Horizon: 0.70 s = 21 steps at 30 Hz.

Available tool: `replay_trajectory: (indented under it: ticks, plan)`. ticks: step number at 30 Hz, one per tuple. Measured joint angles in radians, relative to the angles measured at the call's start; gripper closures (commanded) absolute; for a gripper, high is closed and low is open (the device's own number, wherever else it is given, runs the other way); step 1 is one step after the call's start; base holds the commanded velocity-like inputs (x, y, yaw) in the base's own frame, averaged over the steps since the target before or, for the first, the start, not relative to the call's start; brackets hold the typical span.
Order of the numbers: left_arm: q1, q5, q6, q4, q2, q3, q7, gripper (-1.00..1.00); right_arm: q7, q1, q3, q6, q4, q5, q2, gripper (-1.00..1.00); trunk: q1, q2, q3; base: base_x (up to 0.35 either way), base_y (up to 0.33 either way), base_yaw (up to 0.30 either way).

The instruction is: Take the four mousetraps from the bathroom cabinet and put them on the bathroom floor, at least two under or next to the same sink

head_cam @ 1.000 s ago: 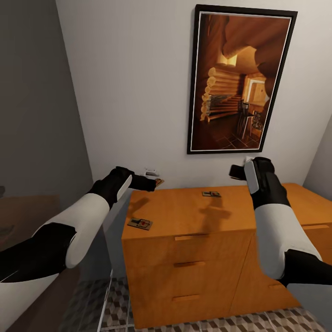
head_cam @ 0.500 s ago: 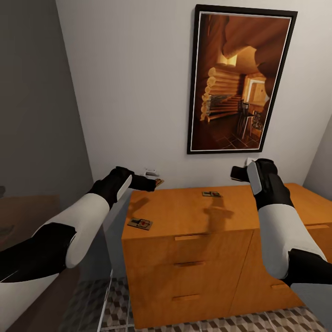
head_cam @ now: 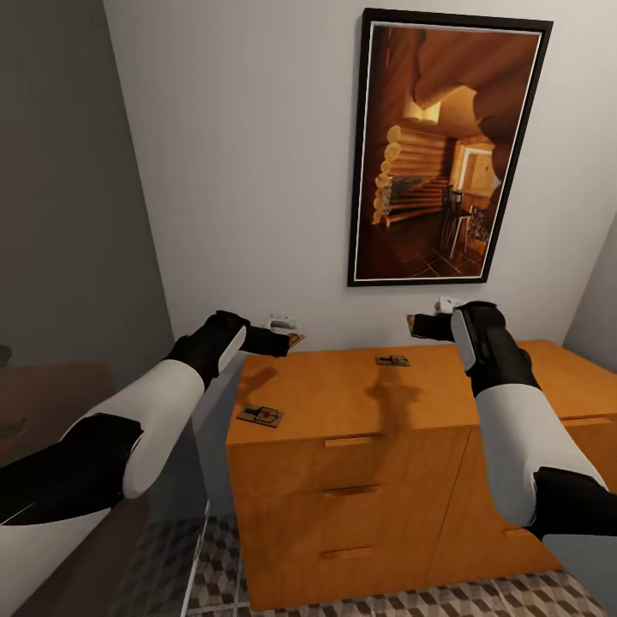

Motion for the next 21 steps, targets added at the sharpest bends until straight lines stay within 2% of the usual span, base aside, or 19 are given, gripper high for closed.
replay_trajectory:
  ticks: [3,7,12,21]
  plan:
    - [0.000,0.014,0.003,0.001,0.000,0.001,0.003,1.00,0.058,0.002,0.005,-0.001,0.003,0.051,0.000,1.00,0.000,0.000,0.000,-0.175,0.000,0.000]
    - [0.000,0.041,0.006,0.003,-0.001,0.002,0.004,1.00,0.145,0.002,0.006,-0.002,0.005,0.087,-0.002,1.00,0.001,0.000,0.000,-0.293,0.000,0.000]
    - [0.000,0.061,0.008,0.005,-0.001,0.002,0.004,1.00,0.185,0.002,0.008,-0.002,0.007,0.097,-0.026,1.00,0.001,0.000,0.000,-0.332,0.000,0.000]
    - [0.000,0.066,0.008,0.008,0.000,0.002,0.004,1.00,0.187,0.003,0.008,-0.002,0.029,0.097,-0.037,1.00,0.001,0.000,0.000,-0.344,0.000,0.000]
